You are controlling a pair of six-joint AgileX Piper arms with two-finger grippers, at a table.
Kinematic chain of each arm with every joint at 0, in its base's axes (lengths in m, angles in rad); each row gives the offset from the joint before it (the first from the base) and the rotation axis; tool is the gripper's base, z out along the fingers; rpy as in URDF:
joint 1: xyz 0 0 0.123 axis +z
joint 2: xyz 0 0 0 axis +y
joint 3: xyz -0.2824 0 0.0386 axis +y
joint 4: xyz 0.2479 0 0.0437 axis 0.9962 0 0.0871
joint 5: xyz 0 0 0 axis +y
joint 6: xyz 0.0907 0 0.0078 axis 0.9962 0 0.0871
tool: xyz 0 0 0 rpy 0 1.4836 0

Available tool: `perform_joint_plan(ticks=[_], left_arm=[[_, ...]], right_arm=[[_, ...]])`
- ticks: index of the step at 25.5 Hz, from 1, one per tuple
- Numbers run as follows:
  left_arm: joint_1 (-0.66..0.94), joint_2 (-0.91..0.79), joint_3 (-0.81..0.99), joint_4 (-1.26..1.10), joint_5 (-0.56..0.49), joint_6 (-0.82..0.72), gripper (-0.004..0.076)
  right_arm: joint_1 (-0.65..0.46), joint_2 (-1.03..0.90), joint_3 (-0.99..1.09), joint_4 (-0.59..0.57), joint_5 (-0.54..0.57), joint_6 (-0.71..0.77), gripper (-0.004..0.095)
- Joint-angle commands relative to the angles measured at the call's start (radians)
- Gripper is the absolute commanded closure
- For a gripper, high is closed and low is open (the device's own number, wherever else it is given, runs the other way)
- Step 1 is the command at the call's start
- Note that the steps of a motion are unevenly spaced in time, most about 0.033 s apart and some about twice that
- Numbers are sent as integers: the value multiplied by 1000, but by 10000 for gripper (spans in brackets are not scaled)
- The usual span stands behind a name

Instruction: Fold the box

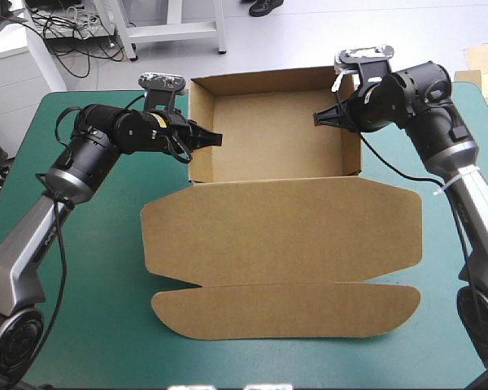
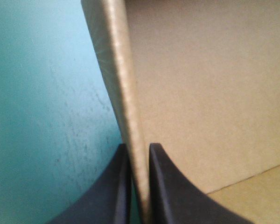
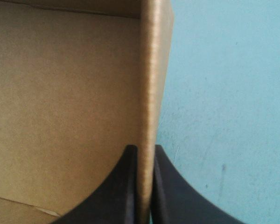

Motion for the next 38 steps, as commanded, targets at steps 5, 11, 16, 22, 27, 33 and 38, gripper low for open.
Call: perform_joint_plan(ticks=[5, 11, 16, 22, 27, 33, 38], left_arm=[[-17, 26, -39, 7, 109, 40, 729], [-17, 80, -39, 7, 133, 40, 729], [-17, 128, -39, 12, 140, 40, 730], [-17, 192, -37, 29, 224, 40, 729], [-17, 232, -33, 45, 265, 40, 725], [-7, 235, -43, 12, 301, 38, 421], [23, 228, -43, -44, 322, 36, 210]], right_arm=[[10, 57, -27, 99, 36, -76, 923], [10, 142, -27, 124, 51, -76, 923], [10, 198, -27, 134, 98, -76, 923], [10, 239, -25, 161, 105, -61, 923], [10, 241, -25, 164, 105, -91, 916], [8, 241, -25, 157, 105, -108, 405], [8, 238, -25, 175, 105, -68, 20]])
